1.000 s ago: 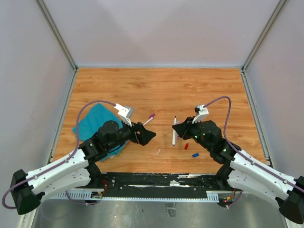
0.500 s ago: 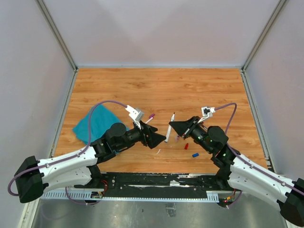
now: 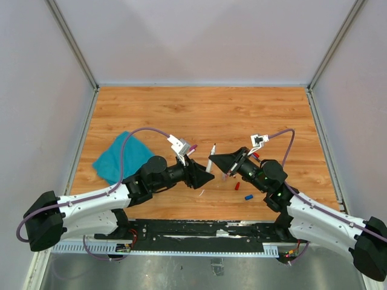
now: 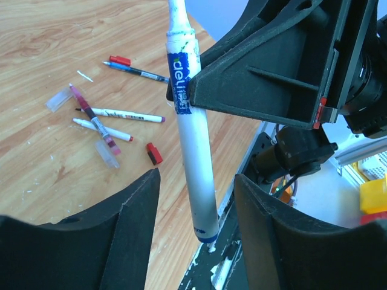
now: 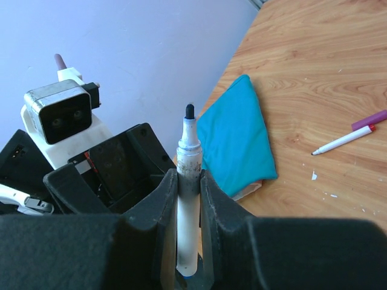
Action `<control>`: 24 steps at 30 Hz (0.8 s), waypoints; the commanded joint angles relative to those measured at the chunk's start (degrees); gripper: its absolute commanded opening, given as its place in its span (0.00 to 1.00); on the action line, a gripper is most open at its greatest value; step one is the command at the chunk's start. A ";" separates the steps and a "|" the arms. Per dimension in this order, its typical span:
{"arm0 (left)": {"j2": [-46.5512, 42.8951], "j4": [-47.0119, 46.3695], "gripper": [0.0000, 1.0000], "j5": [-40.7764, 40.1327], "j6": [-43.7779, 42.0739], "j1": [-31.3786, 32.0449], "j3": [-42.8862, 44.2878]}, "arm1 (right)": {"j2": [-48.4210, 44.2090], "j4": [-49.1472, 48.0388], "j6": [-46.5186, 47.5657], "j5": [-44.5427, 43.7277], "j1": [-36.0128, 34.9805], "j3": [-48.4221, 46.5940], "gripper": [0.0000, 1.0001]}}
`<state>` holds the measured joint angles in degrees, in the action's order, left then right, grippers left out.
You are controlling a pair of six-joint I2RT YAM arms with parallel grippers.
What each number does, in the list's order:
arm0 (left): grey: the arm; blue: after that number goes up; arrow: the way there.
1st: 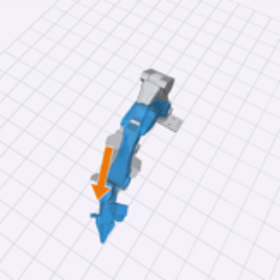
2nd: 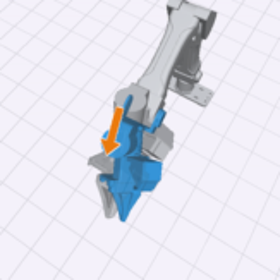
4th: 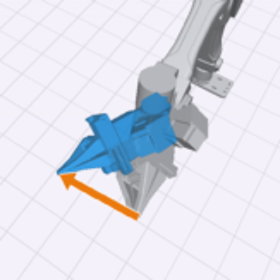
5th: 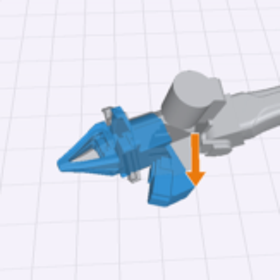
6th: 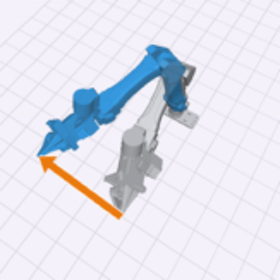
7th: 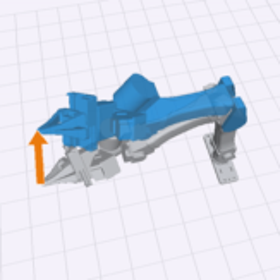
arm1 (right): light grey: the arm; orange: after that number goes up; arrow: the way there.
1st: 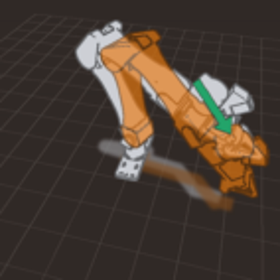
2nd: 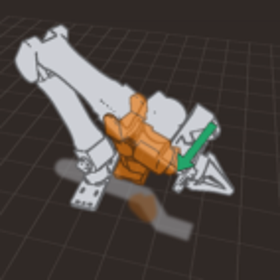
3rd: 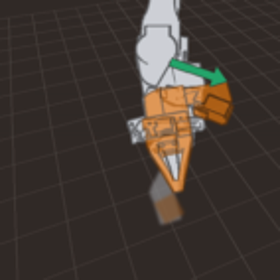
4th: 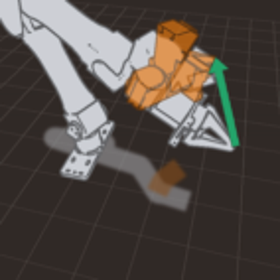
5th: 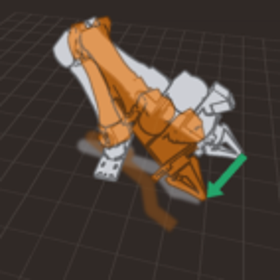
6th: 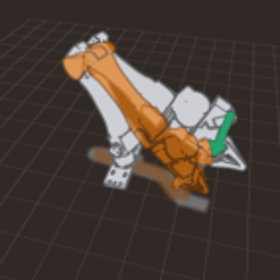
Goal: Insert the pens into the pen caps
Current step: Pick up the pen from the center of the board.
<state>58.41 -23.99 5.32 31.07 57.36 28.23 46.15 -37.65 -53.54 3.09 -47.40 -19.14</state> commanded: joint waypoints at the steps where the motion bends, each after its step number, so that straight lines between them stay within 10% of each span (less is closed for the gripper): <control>1: 0.60 -3.60 0.55 1.09 0.02 0.95 1.54 | 0.61 -4.28 -0.10 3.27 0.54 -0.82 0.00; 9: 0.95 -3.66 0.40 -0.05 0.39 1.07 1.62 | 2.33 -5.39 -0.06 4.47 0.52 -0.33 0.01; 18: -0.12 0.97 0.01 -3.93 -0.12 1.04 1.90 | 3.42 -5.87 0.95 4.13 0.48 -0.20 0.02; 24: -0.81 6.35 0.00 -6.66 -1.76 1.07 3.13 | 2.55 -3.00 3.23 3.47 0.55 -0.52 0.31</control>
<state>58.85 -21.10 1.67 31.75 57.98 28.99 49.80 -40.75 -52.23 6.48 -47.40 -19.14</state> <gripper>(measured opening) 0.168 0.235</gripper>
